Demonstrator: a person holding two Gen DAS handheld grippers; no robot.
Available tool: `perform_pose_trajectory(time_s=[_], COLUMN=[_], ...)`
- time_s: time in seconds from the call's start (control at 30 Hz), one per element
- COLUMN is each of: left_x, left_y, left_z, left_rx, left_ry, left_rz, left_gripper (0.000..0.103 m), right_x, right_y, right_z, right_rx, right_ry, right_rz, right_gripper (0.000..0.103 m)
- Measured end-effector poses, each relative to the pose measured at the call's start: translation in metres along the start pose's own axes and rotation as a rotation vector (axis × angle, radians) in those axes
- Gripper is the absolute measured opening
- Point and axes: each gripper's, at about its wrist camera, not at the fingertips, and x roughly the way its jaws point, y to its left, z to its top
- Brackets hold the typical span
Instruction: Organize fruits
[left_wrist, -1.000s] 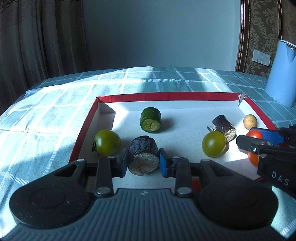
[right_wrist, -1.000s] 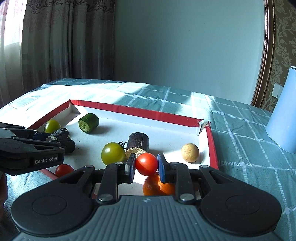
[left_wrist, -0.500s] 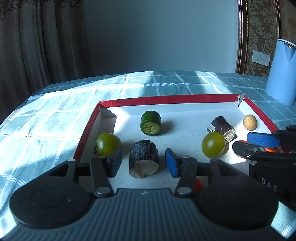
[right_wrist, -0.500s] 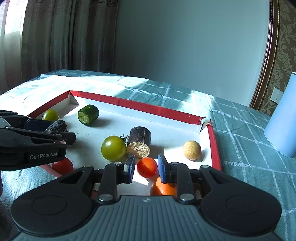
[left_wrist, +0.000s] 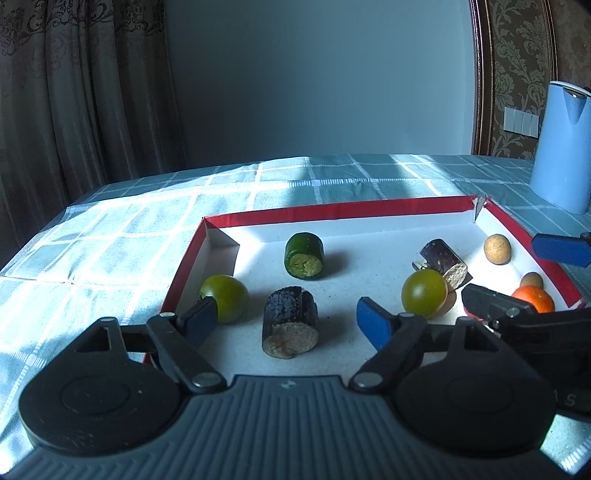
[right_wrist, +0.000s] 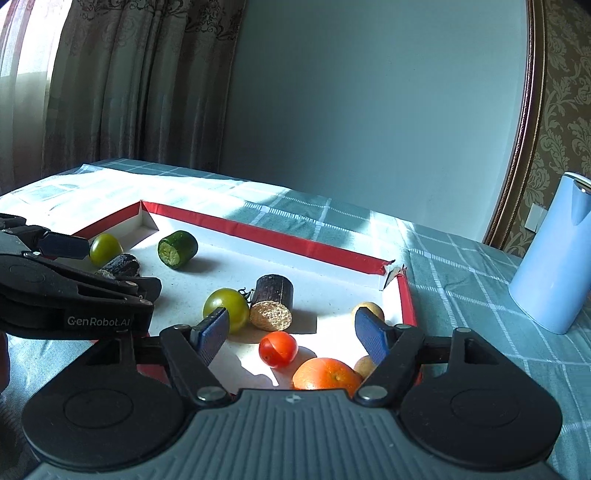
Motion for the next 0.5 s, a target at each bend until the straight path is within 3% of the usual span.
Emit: perform_pose_trajectory(time_s=[0.5], left_x=[-0.022], left_y=[0.002], left_z=[-0.006], left_rx=[-0.014], left_ry=[-0.046], left_rz=[0.027], left_gripper=[0.098], right_x=[-0.025], right_y=[-0.014], right_z=[-0.007], right_rx=[0.079], right_ry=[-0.038], right_rz=[0.002], right_gripper=[0.076])
